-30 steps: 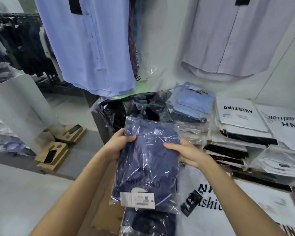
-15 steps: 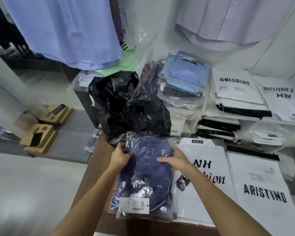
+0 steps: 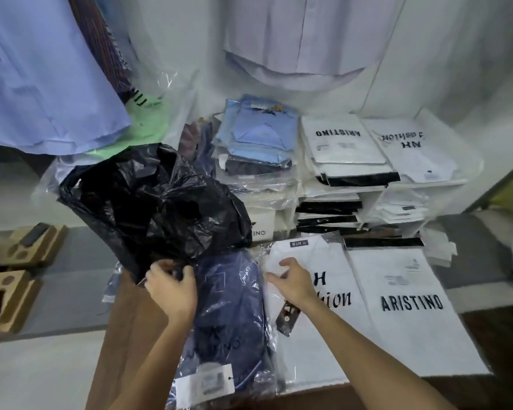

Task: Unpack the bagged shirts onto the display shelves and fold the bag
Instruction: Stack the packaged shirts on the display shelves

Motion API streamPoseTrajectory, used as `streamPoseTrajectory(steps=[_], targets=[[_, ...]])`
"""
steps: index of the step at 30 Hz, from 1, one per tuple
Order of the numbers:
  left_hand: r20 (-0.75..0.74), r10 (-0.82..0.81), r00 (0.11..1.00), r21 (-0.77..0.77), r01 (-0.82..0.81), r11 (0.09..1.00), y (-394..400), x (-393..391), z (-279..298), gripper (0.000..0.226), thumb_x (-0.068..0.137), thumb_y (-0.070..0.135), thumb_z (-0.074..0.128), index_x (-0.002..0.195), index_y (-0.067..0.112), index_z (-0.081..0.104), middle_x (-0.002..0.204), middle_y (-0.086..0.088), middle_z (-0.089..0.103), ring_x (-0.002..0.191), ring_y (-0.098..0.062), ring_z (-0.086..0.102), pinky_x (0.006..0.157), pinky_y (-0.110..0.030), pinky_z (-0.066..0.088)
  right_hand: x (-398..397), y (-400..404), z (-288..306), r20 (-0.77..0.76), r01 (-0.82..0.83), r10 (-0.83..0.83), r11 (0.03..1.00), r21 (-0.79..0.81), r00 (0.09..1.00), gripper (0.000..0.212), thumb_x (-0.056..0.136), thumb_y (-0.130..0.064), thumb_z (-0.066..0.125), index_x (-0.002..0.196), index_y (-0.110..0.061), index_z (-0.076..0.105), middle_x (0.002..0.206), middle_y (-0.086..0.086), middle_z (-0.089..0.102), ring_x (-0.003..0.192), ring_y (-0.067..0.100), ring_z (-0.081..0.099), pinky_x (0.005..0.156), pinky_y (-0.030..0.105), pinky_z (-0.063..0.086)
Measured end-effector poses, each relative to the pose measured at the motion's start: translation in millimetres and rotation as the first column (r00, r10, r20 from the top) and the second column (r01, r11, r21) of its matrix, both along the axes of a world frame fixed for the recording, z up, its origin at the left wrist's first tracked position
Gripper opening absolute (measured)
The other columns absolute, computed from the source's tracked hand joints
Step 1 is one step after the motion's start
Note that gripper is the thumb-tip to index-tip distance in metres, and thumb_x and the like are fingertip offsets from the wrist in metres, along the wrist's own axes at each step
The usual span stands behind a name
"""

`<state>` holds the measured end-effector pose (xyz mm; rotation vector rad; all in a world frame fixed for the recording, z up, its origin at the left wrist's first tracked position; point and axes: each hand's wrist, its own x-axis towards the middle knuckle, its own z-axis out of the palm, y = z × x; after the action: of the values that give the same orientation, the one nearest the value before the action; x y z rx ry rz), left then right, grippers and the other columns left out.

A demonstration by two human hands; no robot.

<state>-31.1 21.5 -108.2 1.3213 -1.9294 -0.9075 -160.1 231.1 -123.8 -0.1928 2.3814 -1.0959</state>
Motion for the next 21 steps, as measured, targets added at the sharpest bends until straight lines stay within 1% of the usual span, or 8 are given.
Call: streamPoseTrajectory(steps=[3,7,9,11,14,17,19,21], targets=[[-0.195,-0.189,0.962,0.076,0.207,0.975,24,-32,12,0.018,0.084,0.002,0.069,0.096,0.009,0.057,0.094,-0.011,0.062,0.086,-0.028,0.058,0.086,-0.042,0.048,-28,34,2,-0.046,0.105,-0.104,0.994,0.023,0.993,0.047,0.087,-0.034,0.077,0.123,-0.013,0.057,0.083,0.003,0.068,0.072,0.016,0.065,0.072,0.031,0.051],[-0.243,-0.459,0.855,0.175,0.504,0.846,84,-76,18,0.017,0.089,0.004,0.069,0.098,0.014,0.059,0.093,-0.001,0.067,0.081,-0.011,0.063,0.073,-0.012,0.046,-55,77,2,-0.066,0.182,-0.177,0.981,0.071,0.982,0.049,0.084,-0.027,0.078,0.126,-0.012,0.058,0.118,0.008,0.058,0.076,0.012,0.059,0.064,0.020,0.046],[-0.207,-0.580,0.788,0.253,0.616,0.746,117,-97,16,0.017,0.089,0.007,0.071,0.100,0.015,0.061,0.095,0.003,0.068,0.083,-0.006,0.064,0.068,-0.006,0.045,-64,94,0,-0.056,0.200,-0.196,0.977,0.071,0.979,0.050,0.083,-0.027,0.079,0.126,-0.014,0.057,0.127,0.007,0.048,0.087,0.016,0.061,0.078,0.025,0.051],[-0.163,-0.691,0.705,0.317,0.700,0.639,151,-115,11,0.018,0.090,0.010,0.072,0.103,0.016,0.062,0.099,0.006,0.068,0.089,-0.004,0.064,0.070,-0.007,0.045,-73,111,-1,-0.067,0.209,-0.205,0.976,0.063,0.976,0.051,0.083,-0.029,0.078,0.127,-0.015,0.058,0.128,0.007,0.046,0.106,0.023,0.058,0.094,0.030,0.050],[-0.176,-0.747,0.642,0.452,0.726,0.518,200,-142,3,0.018,0.091,0.012,0.071,0.104,0.022,0.063,0.105,0.003,0.070,0.096,-0.014,0.066,0.073,-0.016,0.048,-95,145,2,-0.060,0.260,-0.258,0.965,0.038,0.964,0.044,0.085,-0.029,0.074,0.126,-0.018,0.060,0.128,0.008,0.048,0.107,0.022,0.057,0.089,0.027,0.046],[-0.172,-0.764,0.622,0.523,0.715,0.464,243,-169,-3,0.020,0.093,0.011,0.069,0.107,0.026,0.066,0.112,-0.003,0.072,0.106,-0.020,0.067,0.086,-0.019,0.050,-124,190,4,-0.095,0.297,-0.289,0.951,0.083,0.953,0.041,0.085,-0.030,0.072,0.123,-0.018,0.061,0.128,0.009,0.049,0.116,0.026,0.054,0.094,0.031,0.049],[-0.147,-0.782,0.606,0.555,0.705,0.442,267,-184,-6,0.028,0.095,0.013,0.067,0.122,0.020,0.065,0.120,-0.002,0.069,0.110,-0.017,0.064,0.086,-0.011,0.045,-143,222,5,-0.149,0.315,-0.288,0.924,0.217,0.946,0.051,0.083,-0.037,0.074,0.129,-0.020,0.058,0.133,0.012,0.048,0.128,0.034,0.045,0.104,0.041,0.045],[-0.116,-0.802,0.586,0.596,0.687,0.416,288,-197,-8,0.040,0.096,0.017,0.066,0.136,0.018,0.059,0.126,0.001,0.064,0.111,-0.013,0.060,0.086,-0.010,0.042,-158,254,1,-0.152,0.313,-0.276,0.880,0.357,0.949,0.070,0.079,-0.046,0.076,0.138,-0.019,0.050,0.142,0.015,0.044,0.134,0.038,0.038,0.111,0.046,0.038]])
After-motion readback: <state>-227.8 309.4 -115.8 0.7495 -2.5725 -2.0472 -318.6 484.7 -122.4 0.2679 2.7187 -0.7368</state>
